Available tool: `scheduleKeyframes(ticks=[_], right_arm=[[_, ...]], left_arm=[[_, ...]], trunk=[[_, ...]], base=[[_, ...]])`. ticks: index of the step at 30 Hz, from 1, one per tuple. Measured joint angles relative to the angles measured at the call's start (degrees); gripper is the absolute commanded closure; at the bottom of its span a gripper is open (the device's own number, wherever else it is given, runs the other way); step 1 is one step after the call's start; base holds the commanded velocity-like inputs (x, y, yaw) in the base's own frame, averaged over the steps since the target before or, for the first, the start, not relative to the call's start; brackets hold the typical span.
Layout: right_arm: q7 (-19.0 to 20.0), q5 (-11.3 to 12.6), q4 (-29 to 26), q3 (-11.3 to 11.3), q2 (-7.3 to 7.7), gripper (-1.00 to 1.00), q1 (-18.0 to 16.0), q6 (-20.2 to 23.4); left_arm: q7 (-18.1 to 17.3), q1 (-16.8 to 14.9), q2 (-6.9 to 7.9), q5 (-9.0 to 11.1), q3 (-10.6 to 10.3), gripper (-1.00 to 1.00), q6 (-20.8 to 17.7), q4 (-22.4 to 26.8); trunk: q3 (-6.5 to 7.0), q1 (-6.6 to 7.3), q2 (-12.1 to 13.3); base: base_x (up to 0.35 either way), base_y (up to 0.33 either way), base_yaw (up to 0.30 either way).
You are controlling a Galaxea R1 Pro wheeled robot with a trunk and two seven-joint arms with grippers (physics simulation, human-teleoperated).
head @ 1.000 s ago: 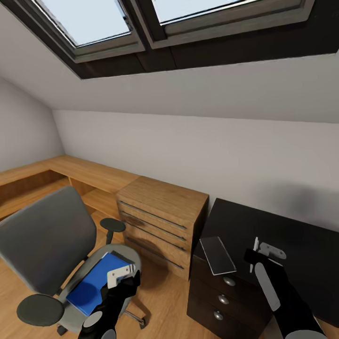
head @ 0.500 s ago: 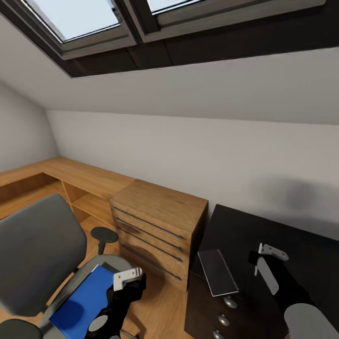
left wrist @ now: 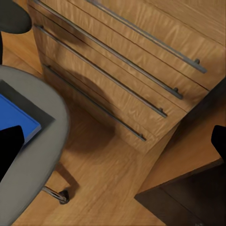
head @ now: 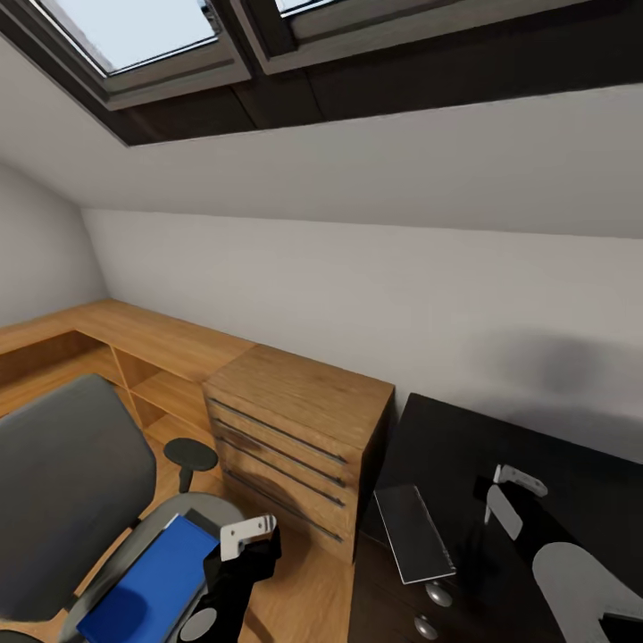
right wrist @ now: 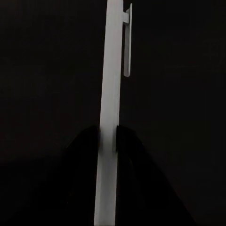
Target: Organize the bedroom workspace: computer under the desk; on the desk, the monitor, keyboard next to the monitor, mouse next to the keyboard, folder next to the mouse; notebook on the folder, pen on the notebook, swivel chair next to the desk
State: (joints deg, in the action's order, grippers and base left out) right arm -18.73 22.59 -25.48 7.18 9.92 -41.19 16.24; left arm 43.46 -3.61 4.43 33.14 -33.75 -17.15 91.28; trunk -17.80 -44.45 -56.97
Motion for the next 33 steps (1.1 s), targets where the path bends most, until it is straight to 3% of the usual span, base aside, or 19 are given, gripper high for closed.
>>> scheduleKeyframes(ticks=[4, 12, 18, 33], right_arm=[[-0.04, 0.04, 1.53, -0.07, -0.25, 1.00, -0.08, 0.30], [-0.10, 0.05, 1.97, -0.08, -0.59, 1.00, -0.10, 4.43], [-0.09, 0.04, 1.83, -0.09, -0.60, 1.00, -0.10, 4.77], [-0.18, 0.04, 1.78, -0.08, -0.60, 1.00, -0.11, 4.71]], left_arm=[[0.16, 0.00, 0.00, 0.08, 0.24, -1.00, 0.04, 0.58], [0.25, 0.00, 0.00, 0.11, 0.30, -1.00, 0.05, 0.74], [0.24, 0.00, 0.00, 0.11, 0.31, -1.00, 0.05, 0.75], [0.23, 0.00, 0.00, 0.10, 0.31, -1.00, 0.05, 0.75]], trunk=[[0.00, 0.00, 0.00], [-1.43, -1.75, -3.19], [-2.51, -3.07, -5.60], [-2.52, -3.08, -5.62]], base=[[0.006, -0.001, 0.000], [0.000, 0.000, 0.000], [0.000, 0.000, 0.000], [0.000, 0.000, 0.000]])
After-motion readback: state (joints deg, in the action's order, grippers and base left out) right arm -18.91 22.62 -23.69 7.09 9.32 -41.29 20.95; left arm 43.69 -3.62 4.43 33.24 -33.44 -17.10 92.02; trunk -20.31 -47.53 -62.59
